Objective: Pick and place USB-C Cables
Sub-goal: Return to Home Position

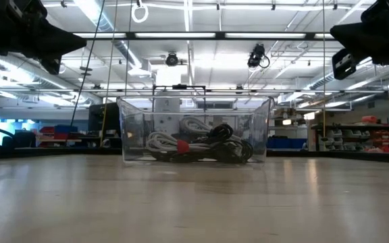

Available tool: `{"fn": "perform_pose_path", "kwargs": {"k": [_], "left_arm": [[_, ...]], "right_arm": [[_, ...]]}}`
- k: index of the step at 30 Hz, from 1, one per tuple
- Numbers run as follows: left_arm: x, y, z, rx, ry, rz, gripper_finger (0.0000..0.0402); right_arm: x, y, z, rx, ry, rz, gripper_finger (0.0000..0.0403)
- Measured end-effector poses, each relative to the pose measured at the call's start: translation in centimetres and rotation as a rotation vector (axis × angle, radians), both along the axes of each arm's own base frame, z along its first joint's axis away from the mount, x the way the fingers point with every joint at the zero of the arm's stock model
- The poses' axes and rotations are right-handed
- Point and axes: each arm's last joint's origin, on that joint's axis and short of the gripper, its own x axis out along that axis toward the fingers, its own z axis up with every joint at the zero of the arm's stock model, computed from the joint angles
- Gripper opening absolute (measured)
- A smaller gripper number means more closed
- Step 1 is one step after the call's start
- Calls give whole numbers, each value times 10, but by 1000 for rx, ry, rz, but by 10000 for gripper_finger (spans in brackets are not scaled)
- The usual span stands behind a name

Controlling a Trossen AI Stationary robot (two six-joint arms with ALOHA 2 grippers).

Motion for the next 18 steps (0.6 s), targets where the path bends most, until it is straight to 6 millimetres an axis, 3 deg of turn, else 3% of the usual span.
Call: {"fn": "perform_pose_path", "kwargs": {"k": [9, 18], "left_arm": [[0, -2, -18, 78, 191, -90, 9], [1, -3, -5, 111, 66, -106, 10]], "right_arm": [[0, 0, 0, -2, -3, -7, 5], [0, -1, 0, -1, -4, -30, 16]]}}
